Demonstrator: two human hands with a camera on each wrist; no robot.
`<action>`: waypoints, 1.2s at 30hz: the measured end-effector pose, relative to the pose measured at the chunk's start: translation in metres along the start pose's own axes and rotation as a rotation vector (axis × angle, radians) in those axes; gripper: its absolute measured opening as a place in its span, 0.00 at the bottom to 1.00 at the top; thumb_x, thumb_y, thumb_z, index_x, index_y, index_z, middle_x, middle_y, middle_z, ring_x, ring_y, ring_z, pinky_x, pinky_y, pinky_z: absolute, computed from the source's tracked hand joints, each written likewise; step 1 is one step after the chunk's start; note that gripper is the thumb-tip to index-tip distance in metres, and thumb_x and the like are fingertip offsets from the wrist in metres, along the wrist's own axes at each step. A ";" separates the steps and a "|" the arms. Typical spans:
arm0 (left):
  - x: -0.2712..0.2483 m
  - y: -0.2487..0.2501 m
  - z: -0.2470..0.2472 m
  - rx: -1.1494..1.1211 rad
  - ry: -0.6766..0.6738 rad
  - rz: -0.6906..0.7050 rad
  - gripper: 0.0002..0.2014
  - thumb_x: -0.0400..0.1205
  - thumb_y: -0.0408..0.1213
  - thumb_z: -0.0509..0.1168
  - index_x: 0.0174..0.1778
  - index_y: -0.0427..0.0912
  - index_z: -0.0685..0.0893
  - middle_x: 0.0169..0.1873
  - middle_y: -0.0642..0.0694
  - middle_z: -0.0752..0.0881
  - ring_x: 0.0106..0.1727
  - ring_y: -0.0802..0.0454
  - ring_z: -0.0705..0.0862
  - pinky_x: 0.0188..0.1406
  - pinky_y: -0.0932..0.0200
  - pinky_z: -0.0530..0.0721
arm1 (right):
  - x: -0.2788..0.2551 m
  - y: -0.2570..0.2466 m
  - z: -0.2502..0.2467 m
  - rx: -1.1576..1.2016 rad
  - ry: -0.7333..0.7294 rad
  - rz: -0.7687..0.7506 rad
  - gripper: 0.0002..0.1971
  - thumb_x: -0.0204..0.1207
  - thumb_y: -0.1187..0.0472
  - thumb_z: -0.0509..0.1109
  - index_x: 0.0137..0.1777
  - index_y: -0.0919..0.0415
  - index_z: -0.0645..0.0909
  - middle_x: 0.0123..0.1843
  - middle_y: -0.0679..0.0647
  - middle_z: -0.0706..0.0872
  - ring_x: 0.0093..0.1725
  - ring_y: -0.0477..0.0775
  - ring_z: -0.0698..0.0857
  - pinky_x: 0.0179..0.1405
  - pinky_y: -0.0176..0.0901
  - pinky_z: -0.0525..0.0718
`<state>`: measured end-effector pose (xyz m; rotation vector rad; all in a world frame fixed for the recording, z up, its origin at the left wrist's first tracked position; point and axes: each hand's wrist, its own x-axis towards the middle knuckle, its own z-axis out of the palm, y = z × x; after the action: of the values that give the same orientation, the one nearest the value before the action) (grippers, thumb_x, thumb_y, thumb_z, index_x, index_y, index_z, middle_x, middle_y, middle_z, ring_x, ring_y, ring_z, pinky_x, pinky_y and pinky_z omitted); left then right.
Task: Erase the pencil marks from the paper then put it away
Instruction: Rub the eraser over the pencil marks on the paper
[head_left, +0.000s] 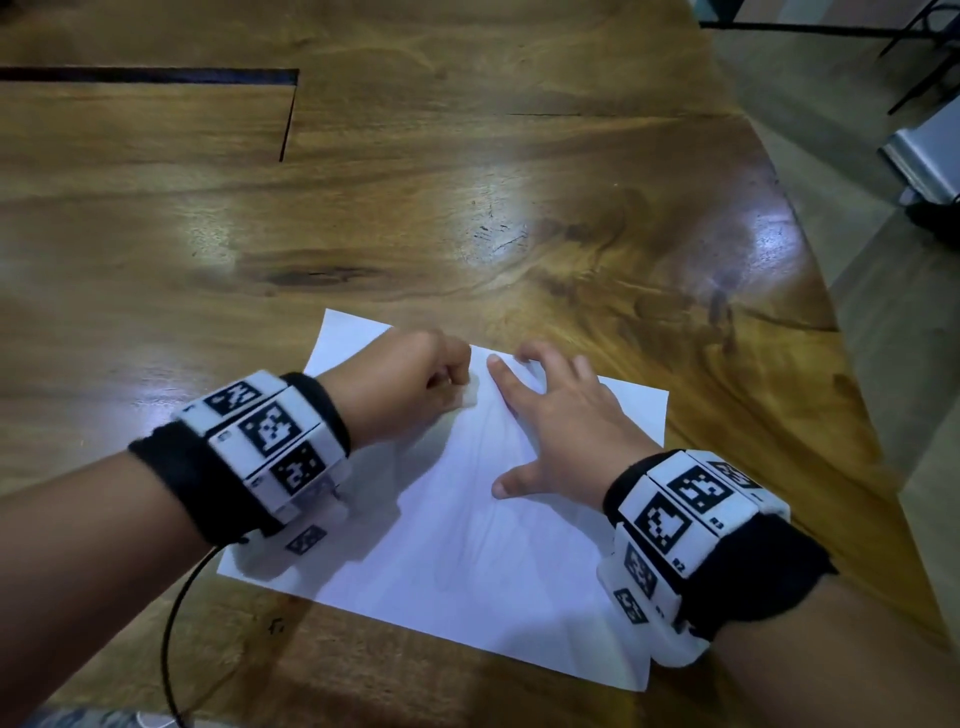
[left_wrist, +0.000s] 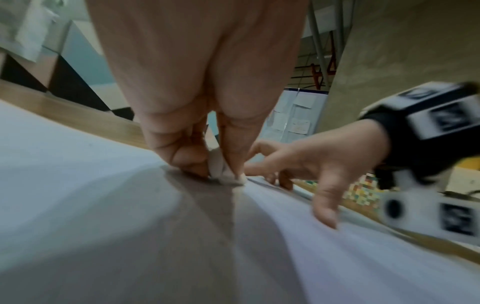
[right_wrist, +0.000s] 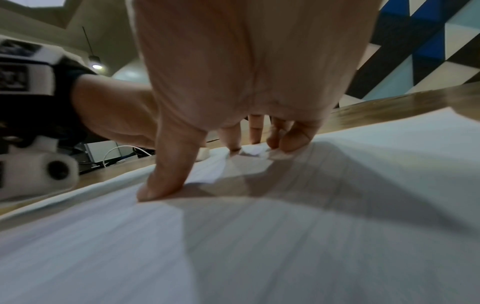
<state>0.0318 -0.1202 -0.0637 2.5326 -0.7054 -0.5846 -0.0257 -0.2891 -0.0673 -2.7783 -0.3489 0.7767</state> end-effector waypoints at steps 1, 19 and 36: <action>-0.006 0.000 0.001 0.010 -0.049 0.009 0.07 0.74 0.34 0.68 0.32 0.45 0.78 0.30 0.45 0.81 0.33 0.48 0.76 0.30 0.64 0.70 | 0.000 0.000 0.000 0.001 0.000 -0.001 0.56 0.63 0.36 0.76 0.83 0.45 0.42 0.78 0.47 0.45 0.72 0.54 0.54 0.73 0.45 0.64; 0.002 -0.001 -0.002 -0.007 0.021 0.001 0.03 0.72 0.32 0.69 0.40 0.41 0.84 0.31 0.47 0.84 0.35 0.47 0.81 0.31 0.61 0.71 | 0.000 -0.001 -0.001 -0.003 -0.008 0.004 0.56 0.64 0.37 0.76 0.83 0.45 0.42 0.78 0.47 0.45 0.72 0.54 0.55 0.71 0.45 0.64; 0.020 0.001 -0.003 -0.045 0.190 -0.029 0.03 0.73 0.32 0.69 0.38 0.37 0.82 0.29 0.47 0.79 0.32 0.49 0.74 0.28 0.72 0.65 | 0.001 0.000 0.001 -0.002 0.007 -0.002 0.57 0.62 0.37 0.76 0.83 0.45 0.43 0.78 0.48 0.46 0.73 0.55 0.55 0.73 0.45 0.63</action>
<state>0.0483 -0.1316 -0.0659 2.5186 -0.5819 -0.3588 -0.0257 -0.2891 -0.0689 -2.7815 -0.3512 0.7660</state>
